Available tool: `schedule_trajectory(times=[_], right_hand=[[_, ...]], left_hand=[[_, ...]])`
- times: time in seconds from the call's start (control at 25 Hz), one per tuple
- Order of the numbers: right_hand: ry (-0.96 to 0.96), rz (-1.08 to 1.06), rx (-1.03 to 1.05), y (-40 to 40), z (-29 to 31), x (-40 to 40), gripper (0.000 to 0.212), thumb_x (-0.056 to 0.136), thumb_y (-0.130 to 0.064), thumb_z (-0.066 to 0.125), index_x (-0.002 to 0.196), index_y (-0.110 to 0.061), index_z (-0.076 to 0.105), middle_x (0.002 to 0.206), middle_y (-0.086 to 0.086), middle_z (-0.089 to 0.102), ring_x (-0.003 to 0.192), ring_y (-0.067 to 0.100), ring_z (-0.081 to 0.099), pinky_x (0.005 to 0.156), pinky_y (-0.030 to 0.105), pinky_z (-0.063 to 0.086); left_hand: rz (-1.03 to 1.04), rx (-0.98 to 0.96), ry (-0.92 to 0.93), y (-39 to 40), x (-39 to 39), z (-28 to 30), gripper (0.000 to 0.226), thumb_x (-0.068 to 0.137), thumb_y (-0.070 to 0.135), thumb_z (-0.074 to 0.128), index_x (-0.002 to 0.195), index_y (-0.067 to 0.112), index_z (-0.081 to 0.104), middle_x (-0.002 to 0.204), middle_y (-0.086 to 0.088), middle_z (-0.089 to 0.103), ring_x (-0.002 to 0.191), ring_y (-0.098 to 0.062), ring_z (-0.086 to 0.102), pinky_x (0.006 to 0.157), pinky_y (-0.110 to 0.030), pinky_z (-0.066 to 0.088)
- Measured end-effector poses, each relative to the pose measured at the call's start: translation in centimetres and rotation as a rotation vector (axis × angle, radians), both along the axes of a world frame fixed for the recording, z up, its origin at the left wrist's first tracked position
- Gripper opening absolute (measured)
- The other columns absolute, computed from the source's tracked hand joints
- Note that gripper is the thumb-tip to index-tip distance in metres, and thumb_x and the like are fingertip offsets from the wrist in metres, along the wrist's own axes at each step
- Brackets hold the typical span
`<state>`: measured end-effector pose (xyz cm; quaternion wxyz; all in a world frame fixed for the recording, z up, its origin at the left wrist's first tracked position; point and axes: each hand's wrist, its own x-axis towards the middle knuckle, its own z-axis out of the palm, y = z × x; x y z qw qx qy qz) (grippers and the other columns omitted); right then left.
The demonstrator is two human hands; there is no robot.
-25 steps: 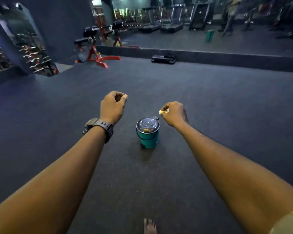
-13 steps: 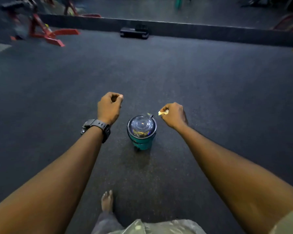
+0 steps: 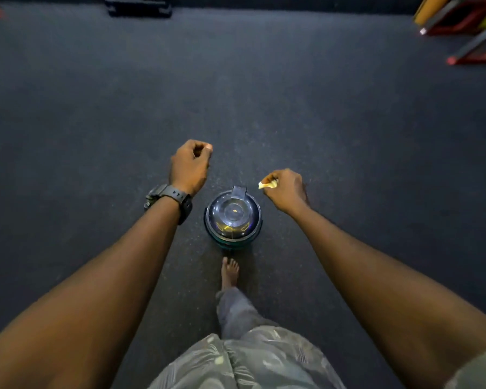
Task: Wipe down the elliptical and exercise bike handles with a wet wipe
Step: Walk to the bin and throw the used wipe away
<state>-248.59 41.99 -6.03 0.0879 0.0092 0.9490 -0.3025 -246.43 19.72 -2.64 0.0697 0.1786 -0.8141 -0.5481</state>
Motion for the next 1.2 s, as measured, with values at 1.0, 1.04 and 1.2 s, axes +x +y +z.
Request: schedule_trajectory(times=[1.0,1.04,1.2], right_hand=[[-0.111,-0.218,-0.047,-6.0,-5.1,-8.1,0.008,0.081,-0.019,0.074,0.084,-0.027,0.073,0.096,0.001,0.072,0.085,0.017,0.066,0.07,0.024,0.049],[-0.107,-0.213,-0.044,-6.3,-5.2,-8.2,0.009,0.081,-0.018,0.073,0.085,-0.026,0.074,0.097,0.001,0.072,0.087,0.017,0.066,0.071,0.023,0.048],[-0.105,-0.213,-0.016,-6.8,-6.1,-8.6,0.011,0.081,-0.018,0.074,0.089,-0.025,0.076,0.102,0.002,0.072,0.091,0.018,0.066,0.074,0.024,0.049]], left_hand=[[-0.278,0.034,-0.07,-2.9,-11.8,-1.5,0.014,0.1,0.033,0.052,0.102,0.023,0.062,0.098,0.002,0.07,0.09,-0.018,0.068,0.084,-0.041,0.058],[-0.281,0.028,-0.074,-2.9,-11.8,-1.6,0.015,0.1,0.033,0.052,0.102,0.023,0.062,0.098,0.0,0.07,0.091,-0.02,0.068,0.083,-0.043,0.057],[-0.275,0.03,-0.131,-2.6,-12.2,-3.0,0.012,0.101,0.033,0.051,0.099,0.025,0.061,0.098,-0.003,0.07,0.091,-0.025,0.069,0.08,-0.045,0.057]])
